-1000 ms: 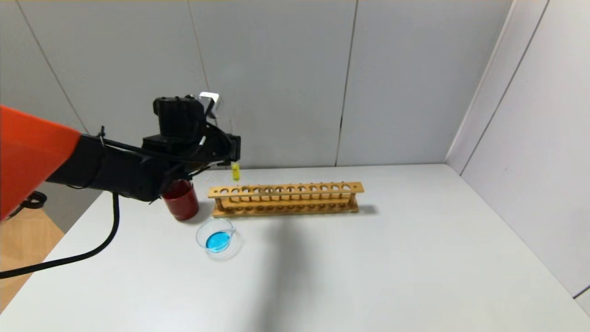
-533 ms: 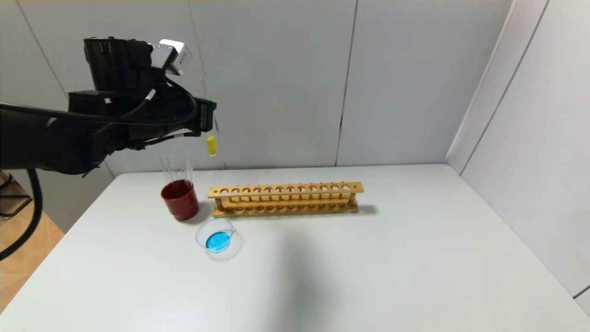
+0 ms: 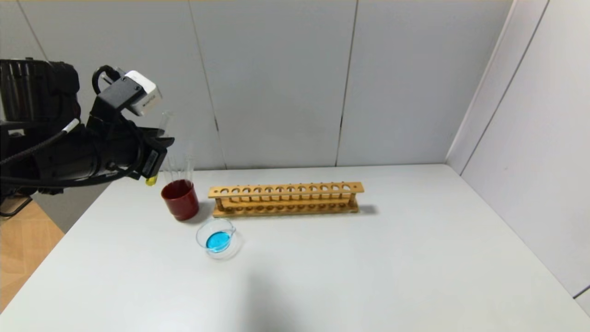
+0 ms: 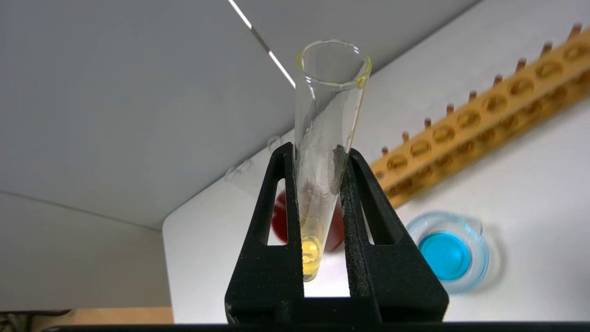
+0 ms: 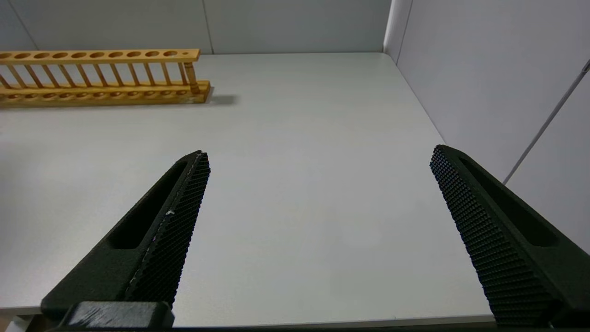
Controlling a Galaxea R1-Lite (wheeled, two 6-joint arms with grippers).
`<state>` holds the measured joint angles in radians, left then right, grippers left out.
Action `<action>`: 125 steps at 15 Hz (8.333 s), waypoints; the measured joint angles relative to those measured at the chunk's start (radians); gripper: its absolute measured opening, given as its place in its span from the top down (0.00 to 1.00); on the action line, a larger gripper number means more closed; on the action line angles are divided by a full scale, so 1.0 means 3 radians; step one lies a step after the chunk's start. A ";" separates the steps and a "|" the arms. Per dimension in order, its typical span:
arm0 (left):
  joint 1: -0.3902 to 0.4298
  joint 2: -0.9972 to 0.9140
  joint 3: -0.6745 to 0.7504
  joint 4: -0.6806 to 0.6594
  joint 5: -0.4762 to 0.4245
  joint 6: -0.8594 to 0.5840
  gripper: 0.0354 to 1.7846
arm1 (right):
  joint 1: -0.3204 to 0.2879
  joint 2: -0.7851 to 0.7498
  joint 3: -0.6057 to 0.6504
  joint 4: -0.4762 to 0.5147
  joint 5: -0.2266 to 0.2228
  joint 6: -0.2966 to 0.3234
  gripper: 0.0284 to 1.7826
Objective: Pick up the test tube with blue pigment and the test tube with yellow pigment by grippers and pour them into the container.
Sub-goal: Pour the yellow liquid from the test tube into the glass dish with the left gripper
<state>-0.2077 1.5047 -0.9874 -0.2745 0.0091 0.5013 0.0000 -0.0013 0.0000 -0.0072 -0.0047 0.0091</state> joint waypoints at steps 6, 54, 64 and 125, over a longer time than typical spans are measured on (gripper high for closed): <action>0.0006 -0.0125 0.0599 -0.0012 -0.0010 0.0677 0.85 | 0.0000 0.0000 0.0000 0.0000 -0.0001 0.0000 0.02; 0.0048 0.1062 0.0099 0.0516 0.0606 0.3193 0.85 | 0.0000 0.0000 0.0000 0.0000 0.0000 0.0000 0.02; -0.0015 0.1195 0.0006 0.0529 0.0734 0.3321 0.85 | 0.0000 0.0000 0.0000 0.0000 -0.0001 -0.0001 0.02; -0.0301 0.1479 -0.0297 0.0774 0.1376 0.3914 0.85 | 0.0000 0.0000 0.0000 0.0000 0.0000 0.0000 0.02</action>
<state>-0.2981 1.9483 -1.0766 -0.0421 0.4219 1.6755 0.0000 -0.0013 0.0000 -0.0072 -0.0047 0.0091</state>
